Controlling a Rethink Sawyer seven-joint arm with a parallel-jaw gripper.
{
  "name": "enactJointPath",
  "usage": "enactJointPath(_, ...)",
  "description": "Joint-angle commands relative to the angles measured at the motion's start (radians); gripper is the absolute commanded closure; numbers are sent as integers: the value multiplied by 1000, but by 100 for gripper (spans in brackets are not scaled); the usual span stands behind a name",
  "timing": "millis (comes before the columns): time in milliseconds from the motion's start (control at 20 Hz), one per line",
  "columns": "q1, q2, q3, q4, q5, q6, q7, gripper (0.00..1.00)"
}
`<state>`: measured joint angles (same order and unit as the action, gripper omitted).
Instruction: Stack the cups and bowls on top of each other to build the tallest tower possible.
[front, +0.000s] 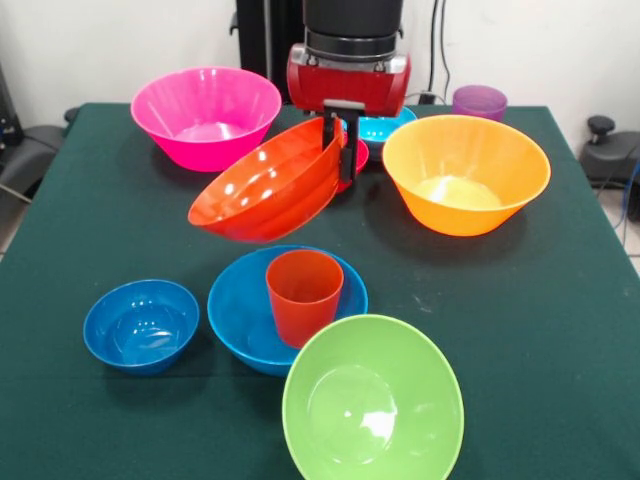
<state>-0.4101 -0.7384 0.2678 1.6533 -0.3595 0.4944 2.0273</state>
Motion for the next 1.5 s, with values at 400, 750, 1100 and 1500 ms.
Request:
enactJointPath(400, -10, 123, 123, -204, 33, 208, -114, 100)
enactJointPath(750, -12, 147, 140, -266, 35, 262, -135, 100)
enactJointPath(1100, -29, 164, 161, -291, 28, 276, -153, 100)
enactJointPath(1500, -32, 165, 161, -278, -6, 254, -164, 0)
